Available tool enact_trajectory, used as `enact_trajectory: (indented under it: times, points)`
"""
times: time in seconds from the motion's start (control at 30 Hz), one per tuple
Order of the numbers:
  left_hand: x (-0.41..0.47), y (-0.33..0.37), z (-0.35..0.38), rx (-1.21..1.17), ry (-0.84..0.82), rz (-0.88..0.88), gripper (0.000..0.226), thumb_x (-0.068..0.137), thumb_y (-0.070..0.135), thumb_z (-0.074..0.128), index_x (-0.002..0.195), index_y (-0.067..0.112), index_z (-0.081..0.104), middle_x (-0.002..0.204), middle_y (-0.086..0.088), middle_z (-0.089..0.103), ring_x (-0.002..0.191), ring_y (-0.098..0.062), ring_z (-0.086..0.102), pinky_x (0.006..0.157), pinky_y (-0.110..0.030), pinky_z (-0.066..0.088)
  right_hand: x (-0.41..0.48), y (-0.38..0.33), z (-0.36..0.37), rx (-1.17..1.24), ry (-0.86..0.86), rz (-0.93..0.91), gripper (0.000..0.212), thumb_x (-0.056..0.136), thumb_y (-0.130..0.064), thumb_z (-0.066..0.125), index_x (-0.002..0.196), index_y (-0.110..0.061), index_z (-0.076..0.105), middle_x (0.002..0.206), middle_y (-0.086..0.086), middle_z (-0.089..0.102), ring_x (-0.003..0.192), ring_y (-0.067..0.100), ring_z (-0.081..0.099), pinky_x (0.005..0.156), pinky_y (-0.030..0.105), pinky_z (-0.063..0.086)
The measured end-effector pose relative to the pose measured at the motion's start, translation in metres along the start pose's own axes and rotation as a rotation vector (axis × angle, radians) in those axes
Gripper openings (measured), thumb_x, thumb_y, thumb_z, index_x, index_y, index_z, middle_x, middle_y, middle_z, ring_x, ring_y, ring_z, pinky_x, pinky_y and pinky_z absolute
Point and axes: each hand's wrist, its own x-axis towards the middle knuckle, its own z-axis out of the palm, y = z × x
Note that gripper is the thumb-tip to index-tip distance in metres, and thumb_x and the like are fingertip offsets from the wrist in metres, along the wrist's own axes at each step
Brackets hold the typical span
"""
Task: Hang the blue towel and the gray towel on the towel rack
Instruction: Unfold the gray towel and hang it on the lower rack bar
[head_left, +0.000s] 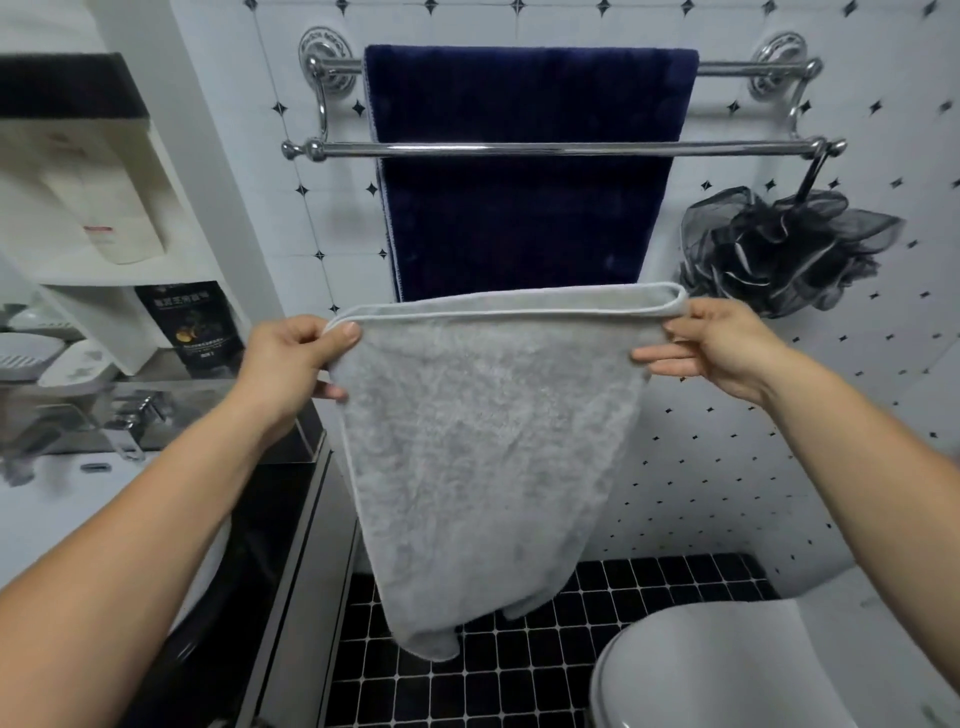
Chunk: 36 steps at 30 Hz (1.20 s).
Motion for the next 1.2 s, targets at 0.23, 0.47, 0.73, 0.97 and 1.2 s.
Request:
enact_trajectory:
  times: [0.23, 0.47, 0.73, 0.97, 1.2]
  points:
    - [-0.010, 0.011, 0.011, 0.037, -0.159, 0.002, 0.026, 0.086, 0.018, 0.073, 0.079, -0.007, 0.066, 0.064, -0.004, 0.067, 0.060, -0.015, 0.065, 0.054, -0.024, 0.059, 0.005, 0.008, -0.004, -0.070, 0.120, -0.018, 0.014, 0.101, -0.003, 0.045, 0.107, 0.002, 0.056, 0.086, 0.023, 0.066, 0.059, 0.020, 0.074, 0.055, 0.027, 0.061]
    - [-0.012, 0.010, 0.020, -0.050, 0.103, 0.063, 0.024, 0.089, 0.017, 0.070, 0.071, 0.003, 0.066, 0.073, -0.012, 0.064, 0.071, -0.022, 0.061, 0.071, -0.034, 0.057, -0.009, 0.005, -0.002, -0.140, -0.388, 0.083, 0.012, 0.090, -0.007, 0.061, 0.097, 0.000, 0.066, 0.074, 0.015, 0.070, 0.057, 0.019, 0.069, 0.059, 0.029, 0.059]
    - [-0.032, -0.004, 0.015, 0.245, -0.602, -0.057, 0.015, 0.082, 0.019, 0.074, 0.073, 0.007, 0.071, 0.064, -0.002, 0.066, 0.060, -0.013, 0.061, 0.057, -0.017, 0.050, -0.003, 0.022, -0.011, -0.363, -0.191, 0.060, 0.007, 0.096, -0.002, 0.055, 0.100, 0.001, 0.060, 0.076, 0.018, 0.062, 0.050, 0.016, 0.063, 0.057, 0.030, 0.060]
    - [0.003, -0.002, 0.004, 0.077, -0.060, -0.056, 0.033, 0.089, 0.027, 0.069, 0.056, 0.023, 0.068, 0.047, 0.009, 0.055, 0.040, -0.004, 0.050, 0.038, -0.022, 0.045, 0.006, 0.006, -0.016, -0.136, 0.045, -0.057, 0.009, 0.094, -0.004, 0.059, 0.086, 0.000, 0.063, 0.056, 0.009, 0.063, 0.042, 0.013, 0.059, 0.052, 0.031, 0.060]
    - [0.021, 0.030, 0.026, -0.113, 0.070, -0.075, 0.021, 0.093, 0.020, 0.065, 0.079, 0.005, 0.069, 0.075, -0.009, 0.067, 0.063, -0.018, 0.065, 0.048, -0.026, 0.059, 0.017, -0.020, -0.014, -0.015, 0.152, -0.093, 0.011, 0.094, -0.006, 0.060, 0.085, -0.002, 0.063, 0.052, 0.007, 0.066, 0.043, 0.013, 0.063, 0.045, 0.026, 0.057]
